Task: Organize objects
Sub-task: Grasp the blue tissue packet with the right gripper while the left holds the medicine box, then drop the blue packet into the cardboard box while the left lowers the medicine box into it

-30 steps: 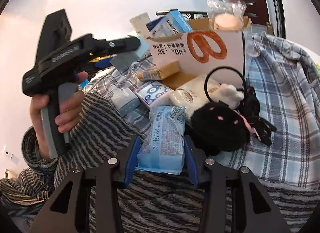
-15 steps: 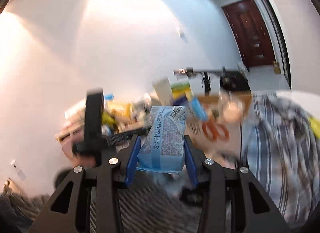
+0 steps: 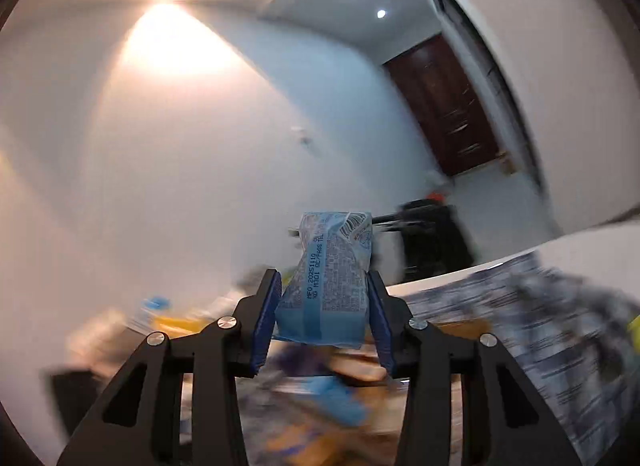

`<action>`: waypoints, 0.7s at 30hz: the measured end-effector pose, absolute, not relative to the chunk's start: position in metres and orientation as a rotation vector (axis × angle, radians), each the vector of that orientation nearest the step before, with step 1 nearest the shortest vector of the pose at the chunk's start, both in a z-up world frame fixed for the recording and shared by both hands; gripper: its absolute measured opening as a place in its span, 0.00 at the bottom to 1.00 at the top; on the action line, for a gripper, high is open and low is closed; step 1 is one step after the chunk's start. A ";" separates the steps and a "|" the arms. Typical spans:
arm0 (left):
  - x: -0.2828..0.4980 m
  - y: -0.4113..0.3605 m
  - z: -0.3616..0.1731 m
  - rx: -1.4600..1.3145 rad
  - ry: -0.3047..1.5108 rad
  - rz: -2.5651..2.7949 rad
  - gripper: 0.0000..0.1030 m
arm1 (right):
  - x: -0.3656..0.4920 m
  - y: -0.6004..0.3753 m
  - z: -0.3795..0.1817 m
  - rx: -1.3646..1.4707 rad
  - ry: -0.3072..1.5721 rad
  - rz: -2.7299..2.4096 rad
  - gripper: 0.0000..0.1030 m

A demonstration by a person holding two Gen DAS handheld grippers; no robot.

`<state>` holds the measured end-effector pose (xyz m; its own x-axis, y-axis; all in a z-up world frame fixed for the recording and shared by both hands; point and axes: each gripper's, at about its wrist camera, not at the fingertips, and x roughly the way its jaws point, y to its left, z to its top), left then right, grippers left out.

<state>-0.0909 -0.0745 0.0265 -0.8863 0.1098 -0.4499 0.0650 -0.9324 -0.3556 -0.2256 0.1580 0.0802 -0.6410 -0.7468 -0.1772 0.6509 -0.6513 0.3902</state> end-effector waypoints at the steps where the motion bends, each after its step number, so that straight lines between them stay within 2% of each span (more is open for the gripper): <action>1: -0.091 -0.075 0.026 -0.746 -0.574 2.968 0.84 | -0.227 0.152 0.074 0.413 -0.267 -2.341 0.40; 3: -0.093 -0.072 0.025 -0.763 -0.560 2.958 0.84 | -0.229 0.148 0.065 0.432 -0.162 -2.400 0.40; 7: -0.094 -0.066 0.025 -0.769 -0.515 2.975 0.84 | -0.236 0.158 0.060 0.478 -0.241 -2.390 0.40; 11: -0.094 -0.065 0.025 -0.767 -0.516 2.973 0.84 | -0.239 0.151 0.049 0.552 -0.203 -2.371 0.40; 17: -0.097 -0.066 0.021 -0.796 -0.534 2.955 0.84 | -0.254 0.155 0.040 0.593 -0.252 -2.333 0.42; 19: -0.097 -0.066 0.021 -0.795 -0.536 2.955 0.84 | -0.255 0.155 0.037 0.614 -0.253 -2.321 0.53; 21: -0.097 -0.065 0.021 -0.794 -0.536 2.952 0.84 | -0.255 0.155 0.035 0.636 -0.255 -2.328 0.75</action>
